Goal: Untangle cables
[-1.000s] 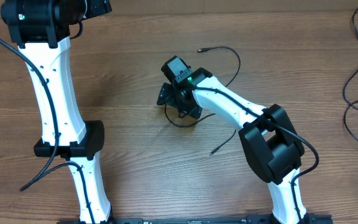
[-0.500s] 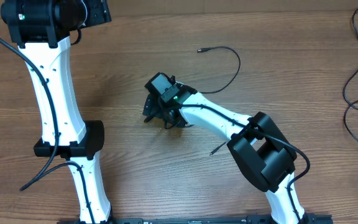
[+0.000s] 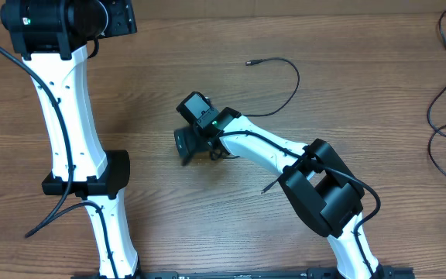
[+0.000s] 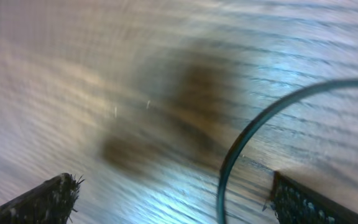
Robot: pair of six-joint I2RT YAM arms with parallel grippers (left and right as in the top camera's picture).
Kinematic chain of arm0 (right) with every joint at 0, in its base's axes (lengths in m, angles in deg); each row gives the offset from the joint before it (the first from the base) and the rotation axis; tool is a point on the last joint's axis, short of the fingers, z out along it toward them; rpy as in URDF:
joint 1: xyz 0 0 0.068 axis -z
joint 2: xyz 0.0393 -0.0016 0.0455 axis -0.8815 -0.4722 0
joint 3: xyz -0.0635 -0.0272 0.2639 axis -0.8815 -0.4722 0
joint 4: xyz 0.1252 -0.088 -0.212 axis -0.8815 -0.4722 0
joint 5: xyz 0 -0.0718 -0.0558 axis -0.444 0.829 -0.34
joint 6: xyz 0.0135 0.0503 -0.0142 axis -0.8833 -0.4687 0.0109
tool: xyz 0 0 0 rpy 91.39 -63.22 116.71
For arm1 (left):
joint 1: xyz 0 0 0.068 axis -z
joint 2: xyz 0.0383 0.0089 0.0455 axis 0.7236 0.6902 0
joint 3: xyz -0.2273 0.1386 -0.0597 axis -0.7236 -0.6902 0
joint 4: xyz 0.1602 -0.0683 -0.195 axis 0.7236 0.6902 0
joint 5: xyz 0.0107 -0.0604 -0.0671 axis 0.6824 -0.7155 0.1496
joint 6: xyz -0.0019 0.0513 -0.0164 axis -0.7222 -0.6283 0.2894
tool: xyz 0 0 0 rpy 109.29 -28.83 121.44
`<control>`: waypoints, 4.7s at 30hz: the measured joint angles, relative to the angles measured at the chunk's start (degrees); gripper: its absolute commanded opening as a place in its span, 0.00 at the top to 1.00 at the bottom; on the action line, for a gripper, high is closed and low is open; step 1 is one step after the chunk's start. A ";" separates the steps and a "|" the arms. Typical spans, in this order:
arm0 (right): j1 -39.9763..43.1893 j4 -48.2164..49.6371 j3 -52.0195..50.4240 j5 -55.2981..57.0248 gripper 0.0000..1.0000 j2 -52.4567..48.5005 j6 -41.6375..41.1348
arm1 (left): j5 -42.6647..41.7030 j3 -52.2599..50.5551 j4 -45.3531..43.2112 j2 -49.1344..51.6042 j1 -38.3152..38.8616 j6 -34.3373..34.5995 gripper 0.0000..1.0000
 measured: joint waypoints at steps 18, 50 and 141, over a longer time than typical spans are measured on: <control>1.38 -6.23 -1.51 -2.19 0.10 0.59 36.98 | 0.00 0.00 -0.02 0.00 0.00 -0.42 0.28; 1.86 -16.00 -7.69 -0.07 0.19 4.81 46.56 | -2.91 0.00 -0.02 0.00 0.02 -1.68 0.30; 3.13 -27.32 14.67 -7.17 0.96 -7.04 47.01 | -3.89 0.00 0.00 0.00 0.02 -3.65 0.23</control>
